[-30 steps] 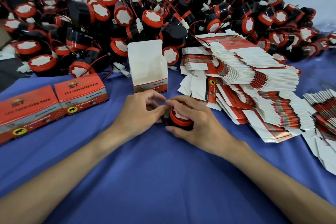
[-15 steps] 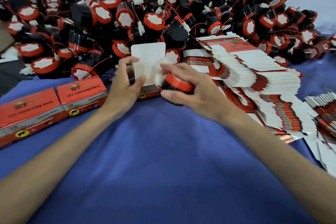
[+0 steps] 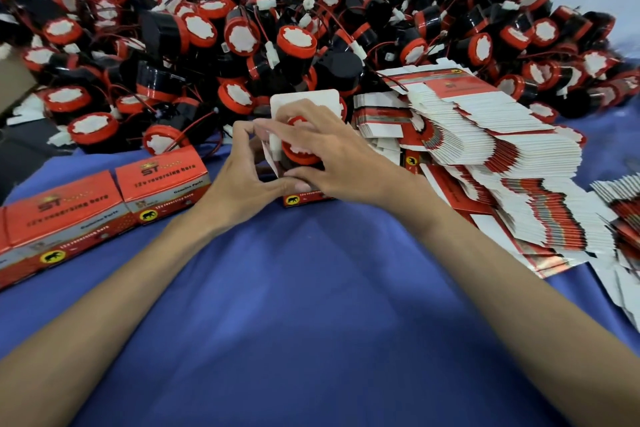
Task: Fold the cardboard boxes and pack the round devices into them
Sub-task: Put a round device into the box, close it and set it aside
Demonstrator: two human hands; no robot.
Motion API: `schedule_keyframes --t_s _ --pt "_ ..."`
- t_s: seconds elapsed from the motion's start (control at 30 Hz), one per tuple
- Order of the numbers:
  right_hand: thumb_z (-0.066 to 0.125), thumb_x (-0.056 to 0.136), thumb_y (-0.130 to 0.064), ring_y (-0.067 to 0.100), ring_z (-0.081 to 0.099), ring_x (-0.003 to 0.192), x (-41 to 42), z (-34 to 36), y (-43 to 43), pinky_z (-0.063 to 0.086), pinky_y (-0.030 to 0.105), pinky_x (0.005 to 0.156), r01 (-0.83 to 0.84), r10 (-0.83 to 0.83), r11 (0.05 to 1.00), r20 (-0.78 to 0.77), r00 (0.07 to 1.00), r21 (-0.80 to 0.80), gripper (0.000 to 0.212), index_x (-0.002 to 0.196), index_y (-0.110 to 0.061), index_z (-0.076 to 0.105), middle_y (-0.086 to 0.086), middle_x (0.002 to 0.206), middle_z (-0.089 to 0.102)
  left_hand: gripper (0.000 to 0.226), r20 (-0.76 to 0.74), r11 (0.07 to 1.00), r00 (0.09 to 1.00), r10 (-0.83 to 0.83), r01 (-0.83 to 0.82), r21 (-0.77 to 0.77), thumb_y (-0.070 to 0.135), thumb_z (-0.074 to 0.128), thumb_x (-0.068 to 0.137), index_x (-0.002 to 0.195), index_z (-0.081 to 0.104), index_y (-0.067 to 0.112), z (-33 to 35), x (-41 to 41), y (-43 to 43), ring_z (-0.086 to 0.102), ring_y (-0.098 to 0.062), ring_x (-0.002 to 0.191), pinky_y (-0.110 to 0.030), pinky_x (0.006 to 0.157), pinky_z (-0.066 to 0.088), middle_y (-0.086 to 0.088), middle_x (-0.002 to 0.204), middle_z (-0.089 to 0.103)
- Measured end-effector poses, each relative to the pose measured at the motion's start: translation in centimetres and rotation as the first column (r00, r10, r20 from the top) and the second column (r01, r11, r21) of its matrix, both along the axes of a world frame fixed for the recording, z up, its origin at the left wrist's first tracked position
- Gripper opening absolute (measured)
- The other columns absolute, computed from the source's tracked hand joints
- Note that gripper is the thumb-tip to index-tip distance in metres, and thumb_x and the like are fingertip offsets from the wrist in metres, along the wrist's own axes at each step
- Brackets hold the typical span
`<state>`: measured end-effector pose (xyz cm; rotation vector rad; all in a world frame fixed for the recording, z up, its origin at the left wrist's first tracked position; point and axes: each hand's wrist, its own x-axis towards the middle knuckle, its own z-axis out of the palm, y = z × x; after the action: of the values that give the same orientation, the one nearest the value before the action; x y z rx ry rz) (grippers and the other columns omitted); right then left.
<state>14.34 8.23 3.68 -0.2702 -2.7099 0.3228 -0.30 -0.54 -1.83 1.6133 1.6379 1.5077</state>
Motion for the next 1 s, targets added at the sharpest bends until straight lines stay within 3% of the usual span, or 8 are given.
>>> schedule_keyframes --t_s 0.23,0.3,0.4,0.53,0.67,0.83,0.9,1.0 --pt "0.056 0.095 -0.025 0.023 0.036 0.123 0.4 0.7 0.5 0.035 0.037 0.103 -0.029 -0.016 0.983 0.243 0.97 0.179 0.066 0.149 -0.006 0.023 0.008 0.14 0.037 0.068 -0.013 1.0 1.0 -0.016 0.016 0.007 0.035 0.087 0.064 0.098 0.028 0.032 0.0 0.1 0.1 0.062 0.0 0.09 -0.026 0.087 0.051 0.015 0.106 0.058" --pt "0.049 0.097 -0.037 0.024 0.032 0.126 0.8 0.5 0.3 0.037 0.038 0.102 0.044 -0.124 0.947 0.235 0.964 0.319 0.065 0.15 -0.01 0.022 0.008 0.143 0.031 0.065 0.003 1.0 1.0 -0.02 0.02 0.006 0.037 0.082 0.061 0.098 0.028 0.033 -0.1 0.1 0.1 0.062 -0.002 0.089 -0.028 0.088 0.052 0.01 0.104 0.059" --pt "0.043 0.093 -0.056 0.027 0.034 0.117 1.0 0.4 0.0 0.036 0.039 0.094 0.219 -0.324 0.855 0.153 0.934 0.47 0.066 0.147 -0.021 0.027 0.01 0.134 0.034 0.066 -0.003 1.0 1.0 -0.012 0.012 -0.001 0.042 0.081 0.06 0.099 0.029 0.033 0.0 0.1 0.1 0.061 0.001 0.09 -0.018 0.085 0.048 0.007 0.101 0.059" --pt "0.046 0.094 -0.051 0.024 0.046 0.106 0.7 0.6 0.1 0.038 0.032 0.087 0.202 -0.296 0.893 0.186 0.937 0.403 0.057 0.142 -0.022 0.037 0.011 0.124 0.038 0.065 -0.021 1.0 1.0 -0.009 0.009 -0.011 0.041 0.079 0.061 0.101 0.028 0.035 0.0 0.1 0.1 0.06 0.003 0.096 -0.014 0.085 0.047 0.009 0.105 0.058" --pt "0.032 0.1 -0.046 0.024 0.044 0.118 0.9 0.0 0.2 0.029 0.035 0.1 0.131 -0.258 0.913 0.3 0.918 0.386 0.051 0.147 -0.026 0.032 0.008 0.132 0.036 0.068 -0.045 1.0 0.999 -0.011 0.011 -0.01 0.044 0.086 0.062 0.101 0.03 0.036 0.0 0.0 0.0 0.059 0.003 0.1 -0.013 0.087 0.046 0.009 0.107 0.058" --pt "0.043 0.099 -0.033 0.008 0.031 0.13 1.3 0.6 1.1 0.005 0.031 0.108 0.105 -0.126 0.991 0.363 0.923 0.079 0.046 0.144 -0.027 0.039 -0.006 0.137 0.034 0.062 -0.031 1.0 0.999 -0.014 0.014 -0.011 0.052 0.079 0.062 0.103 0.035 0.039 0.1 0.0 -0.1 0.062 -0.004 0.102 -0.019 0.088 0.049 0.02 0.104 0.061" --pt "0.057 0.092 -0.038 0.009 0.04 0.121 1.6 1.0 1.7 0.012 0.032 0.102 0.137 -0.168 0.983 0.291 0.942 0.122 0.043 0.133 -0.025 0.051 -0.008 0.126 0.041 0.06 -0.032 1.0 0.999 -0.01 0.009 -0.018 0.053 0.079 0.062 0.103 0.035 0.043 0.1 0.0 -0.1 0.06 -0.002 0.104 -0.018 0.088 0.048 0.023 0.107 0.06" --pt "0.07 0.079 -0.047 0.012 0.049 0.089 1.8 1.5 1.9 0.029 0.032 0.084 0.204 -0.223 0.969 0.137 0.965 0.139 0.029 0.09 -0.024 0.057 -0.012 0.097 0.044 0.061 -0.03 0.999 1.0 0.008 -0.009 -0.032 0.056 0.077 0.06 0.103 0.036 0.044 0.2 -0.1 0.0 0.057 0.002 0.108 -0.014 0.088 0.047 0.02 0.113 0.058"
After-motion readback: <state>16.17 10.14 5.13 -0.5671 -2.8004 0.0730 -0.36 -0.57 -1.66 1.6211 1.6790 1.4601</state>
